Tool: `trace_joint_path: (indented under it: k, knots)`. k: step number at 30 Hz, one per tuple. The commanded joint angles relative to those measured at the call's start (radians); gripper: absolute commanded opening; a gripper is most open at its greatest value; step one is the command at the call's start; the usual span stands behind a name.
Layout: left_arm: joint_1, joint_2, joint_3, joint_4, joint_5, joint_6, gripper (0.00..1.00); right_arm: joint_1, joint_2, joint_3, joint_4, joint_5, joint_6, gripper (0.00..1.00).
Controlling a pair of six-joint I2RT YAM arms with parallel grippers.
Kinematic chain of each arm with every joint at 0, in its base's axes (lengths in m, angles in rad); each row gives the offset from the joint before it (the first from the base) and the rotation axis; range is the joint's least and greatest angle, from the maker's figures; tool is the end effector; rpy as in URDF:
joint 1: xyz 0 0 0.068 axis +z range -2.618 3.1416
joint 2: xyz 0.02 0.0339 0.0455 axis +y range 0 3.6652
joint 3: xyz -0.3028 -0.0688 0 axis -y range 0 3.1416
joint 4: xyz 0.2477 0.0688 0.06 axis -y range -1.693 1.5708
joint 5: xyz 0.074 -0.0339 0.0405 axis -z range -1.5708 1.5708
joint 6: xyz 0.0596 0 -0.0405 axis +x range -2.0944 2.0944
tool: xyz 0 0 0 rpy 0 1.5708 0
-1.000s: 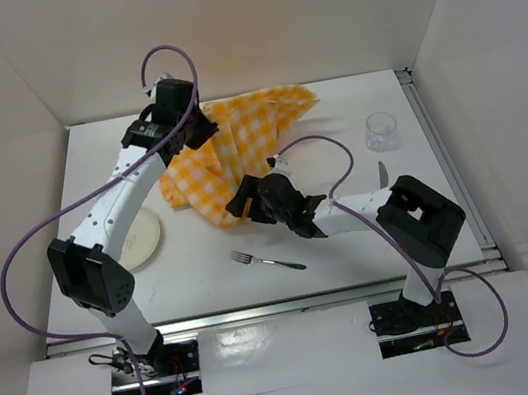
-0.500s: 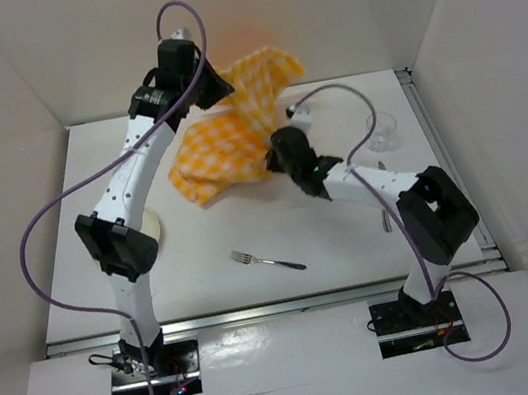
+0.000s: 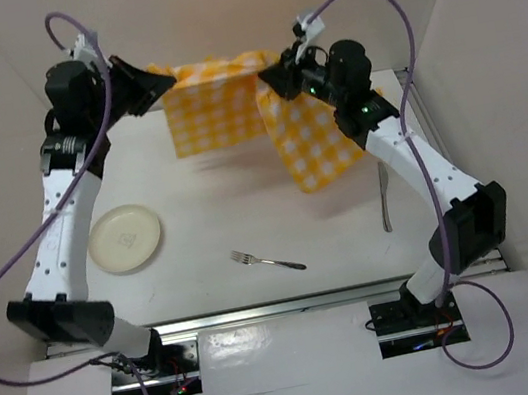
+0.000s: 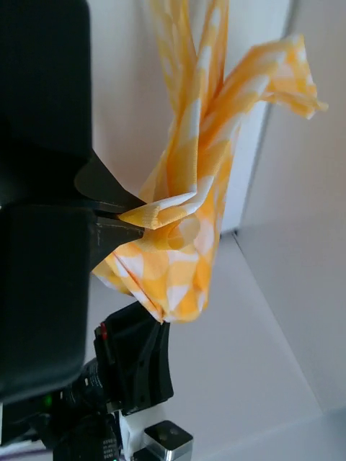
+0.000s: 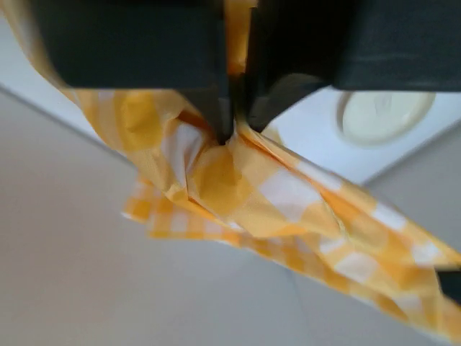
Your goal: Set the dinner table for one person
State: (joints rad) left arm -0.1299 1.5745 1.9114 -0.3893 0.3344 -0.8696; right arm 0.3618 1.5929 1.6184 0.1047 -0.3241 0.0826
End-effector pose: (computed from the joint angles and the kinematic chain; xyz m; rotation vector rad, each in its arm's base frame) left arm 0.3596 -0.0667 0.5480 -0.3610 1.6853 -1.0260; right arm 0.3694 0.1601 0.4995 -0.4693 1.3983 0.5953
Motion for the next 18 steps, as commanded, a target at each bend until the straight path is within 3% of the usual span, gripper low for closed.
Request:
trace_joint_path:
  k: [1,3,6,10,14,17,18]
  knots:
    - [0.114,-0.135,-0.237,-0.049,-0.201,0.090,0.00,-0.086,-0.138,-0.202,-0.075,0.085,-0.047,0.24]
    - [0.140,-0.245,-0.436,-0.049,-0.247,0.113,0.00,-0.086,-0.206,-0.305,-0.123,0.054,-0.018,0.79]
    - [0.168,-0.352,-0.672,-0.060,-0.345,0.139,0.00,-0.086,-0.278,-0.472,-0.232,0.005,0.061,0.97]
    - [0.168,-0.399,-0.863,-0.056,-0.406,0.161,0.00,-0.086,-0.401,-0.665,-0.309,-0.066,0.178,1.00]
    - [0.168,-0.419,-0.908,-0.065,-0.416,0.161,0.00,-0.086,-0.497,-0.733,-0.442,0.002,0.388,0.98]
    - [0.168,-0.432,-0.908,-0.065,-0.416,0.161,0.00,-0.086,-0.548,-0.813,-0.454,0.016,0.599,0.90]
    - [0.168,-0.432,-0.908,-0.074,-0.416,0.161,0.00,-0.086,-0.586,-0.863,-0.454,0.039,0.718,0.71]
